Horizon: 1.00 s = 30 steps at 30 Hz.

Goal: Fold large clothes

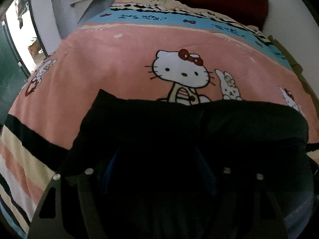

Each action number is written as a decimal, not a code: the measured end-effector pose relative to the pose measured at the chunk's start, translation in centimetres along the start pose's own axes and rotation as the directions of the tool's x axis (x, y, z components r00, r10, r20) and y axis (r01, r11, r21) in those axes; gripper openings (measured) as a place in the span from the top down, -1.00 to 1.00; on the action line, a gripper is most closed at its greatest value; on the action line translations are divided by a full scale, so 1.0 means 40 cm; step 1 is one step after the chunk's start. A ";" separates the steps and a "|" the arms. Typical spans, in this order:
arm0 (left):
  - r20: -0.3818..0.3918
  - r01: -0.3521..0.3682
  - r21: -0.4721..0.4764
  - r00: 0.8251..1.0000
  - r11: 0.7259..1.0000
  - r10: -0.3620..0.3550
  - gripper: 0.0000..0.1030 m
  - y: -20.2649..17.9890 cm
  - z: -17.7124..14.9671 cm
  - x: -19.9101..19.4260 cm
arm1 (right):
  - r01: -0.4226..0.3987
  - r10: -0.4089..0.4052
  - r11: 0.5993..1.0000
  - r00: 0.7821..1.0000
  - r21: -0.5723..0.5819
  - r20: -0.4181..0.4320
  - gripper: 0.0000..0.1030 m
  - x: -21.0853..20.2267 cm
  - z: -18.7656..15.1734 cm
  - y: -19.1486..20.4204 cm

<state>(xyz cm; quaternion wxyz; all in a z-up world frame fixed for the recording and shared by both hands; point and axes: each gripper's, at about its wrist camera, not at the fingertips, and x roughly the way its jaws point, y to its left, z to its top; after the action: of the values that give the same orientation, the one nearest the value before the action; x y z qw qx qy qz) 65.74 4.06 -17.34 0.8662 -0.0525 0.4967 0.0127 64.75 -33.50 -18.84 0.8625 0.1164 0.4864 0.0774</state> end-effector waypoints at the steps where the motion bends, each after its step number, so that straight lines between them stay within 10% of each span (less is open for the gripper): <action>1: 0.002 0.001 -0.006 1.000 1.000 -0.001 -0.46 0.002 -0.003 0.003 | -0.008 0.008 1.000 1.000 0.018 0.010 -0.72 0.008 -0.004 -0.007; 15: 0.075 0.033 -0.010 0.997 0.999 -0.032 -0.47 0.051 -0.061 -0.172 | 0.098 -0.096 0.994 0.994 -0.052 0.053 -0.79 -0.131 -0.035 0.044; 30: 0.254 -0.022 -0.017 0.967 1.000 0.026 -0.49 0.077 -0.231 -0.150 | 0.003 -0.003 1.000 0.992 0.000 0.123 -0.80 -0.118 -0.177 -0.044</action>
<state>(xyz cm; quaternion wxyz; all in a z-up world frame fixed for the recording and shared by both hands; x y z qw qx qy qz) 54.54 6.34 -17.05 0.9222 -0.0508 0.3820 0.0332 56.27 -35.46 -18.99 0.8909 0.1202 0.4326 0.0688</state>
